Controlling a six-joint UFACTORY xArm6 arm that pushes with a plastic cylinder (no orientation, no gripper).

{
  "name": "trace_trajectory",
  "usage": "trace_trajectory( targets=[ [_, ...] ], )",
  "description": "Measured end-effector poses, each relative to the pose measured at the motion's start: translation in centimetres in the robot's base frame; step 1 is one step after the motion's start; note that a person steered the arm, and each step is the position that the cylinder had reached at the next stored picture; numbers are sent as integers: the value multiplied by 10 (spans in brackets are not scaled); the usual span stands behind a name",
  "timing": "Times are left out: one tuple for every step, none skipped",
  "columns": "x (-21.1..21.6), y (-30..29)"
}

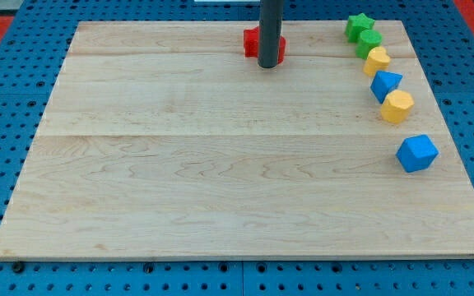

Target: Point your arm towards center right

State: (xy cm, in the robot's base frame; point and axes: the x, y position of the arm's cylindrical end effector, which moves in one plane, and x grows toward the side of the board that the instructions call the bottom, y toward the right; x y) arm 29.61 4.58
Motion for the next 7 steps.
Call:
trace_trajectory(
  targets=[
    [7,-1],
    [24,-9],
    [39,-12],
    [44,-12],
    [50,-10],
    [87,17],
    [88,18]
  ],
)
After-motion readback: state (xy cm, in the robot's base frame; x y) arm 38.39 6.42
